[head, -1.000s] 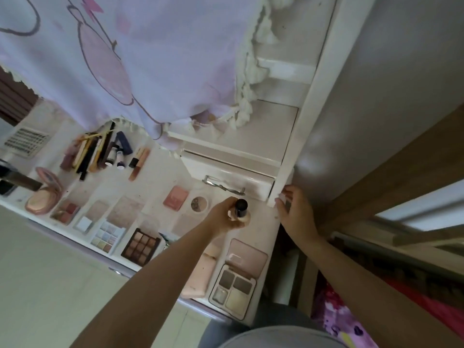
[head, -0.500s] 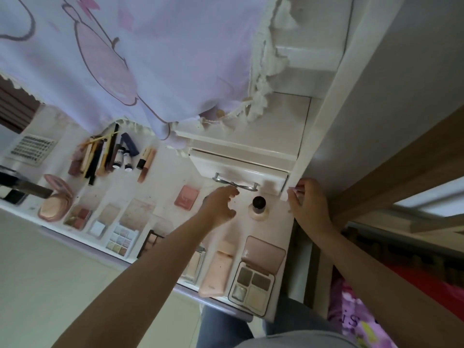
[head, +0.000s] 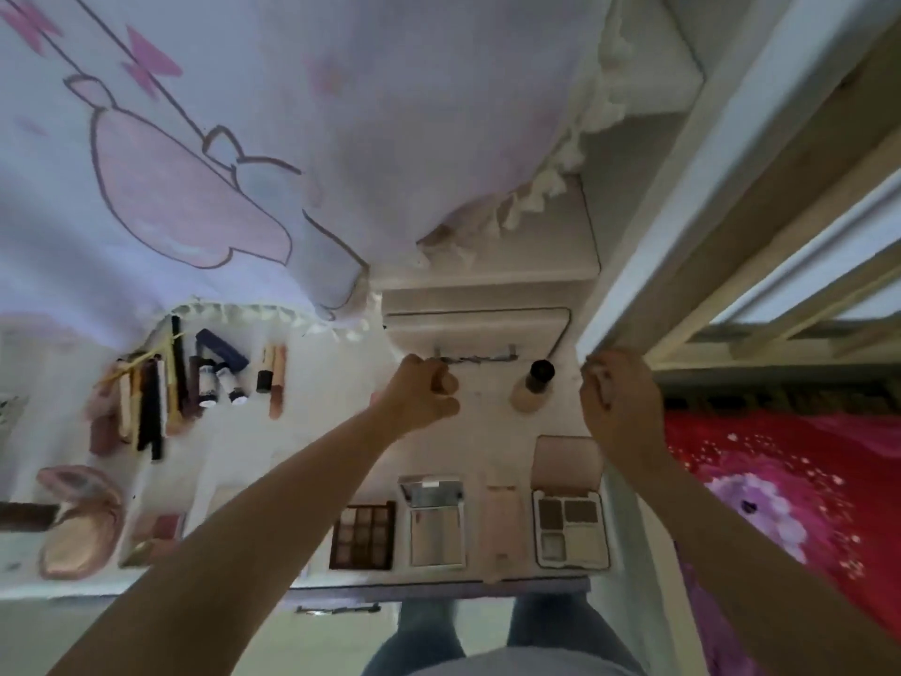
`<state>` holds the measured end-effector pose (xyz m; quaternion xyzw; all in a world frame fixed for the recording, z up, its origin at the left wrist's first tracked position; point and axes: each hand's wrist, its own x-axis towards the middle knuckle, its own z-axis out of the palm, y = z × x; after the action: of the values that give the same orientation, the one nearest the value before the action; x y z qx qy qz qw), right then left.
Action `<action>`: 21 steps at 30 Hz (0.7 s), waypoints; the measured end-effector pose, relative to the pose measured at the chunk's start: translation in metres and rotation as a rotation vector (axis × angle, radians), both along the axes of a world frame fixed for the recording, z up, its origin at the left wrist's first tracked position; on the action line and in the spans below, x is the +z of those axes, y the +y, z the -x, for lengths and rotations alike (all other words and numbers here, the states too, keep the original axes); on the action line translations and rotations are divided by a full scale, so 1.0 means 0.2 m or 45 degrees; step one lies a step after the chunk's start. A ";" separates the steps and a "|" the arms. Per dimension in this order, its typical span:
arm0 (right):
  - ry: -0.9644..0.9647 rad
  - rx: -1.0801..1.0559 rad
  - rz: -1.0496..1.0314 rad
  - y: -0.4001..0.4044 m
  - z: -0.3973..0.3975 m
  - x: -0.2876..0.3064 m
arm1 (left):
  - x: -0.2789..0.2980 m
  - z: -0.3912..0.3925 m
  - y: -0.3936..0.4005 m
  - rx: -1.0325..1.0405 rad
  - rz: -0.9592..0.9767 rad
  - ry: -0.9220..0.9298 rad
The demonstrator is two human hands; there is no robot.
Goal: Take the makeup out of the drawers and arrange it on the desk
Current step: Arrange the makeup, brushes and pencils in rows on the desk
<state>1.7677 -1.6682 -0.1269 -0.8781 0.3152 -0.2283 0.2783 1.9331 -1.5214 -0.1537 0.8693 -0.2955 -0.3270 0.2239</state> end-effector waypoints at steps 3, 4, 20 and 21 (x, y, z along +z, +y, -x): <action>-0.084 -0.024 0.008 0.15 -0.01 0.09 | 0.14 0.01 0.12 0.032 0.254 0.137; -0.100 -0.020 -0.037 0.21 -0.02 0.11 | 0.18 0.02 0.17 0.030 0.310 0.151; -0.377 0.089 -1.537 0.66 -0.19 0.32 | 0.44 0.13 0.47 -0.166 0.787 -0.078; -0.369 0.088 -1.547 0.68 -0.20 0.32 | 0.43 0.14 0.47 -0.235 0.801 -0.140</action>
<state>1.8070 -1.5323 -0.0628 -0.5330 0.3192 -0.1160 0.7749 1.9060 -1.4270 -0.0676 0.7433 -0.4712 -0.1913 0.4345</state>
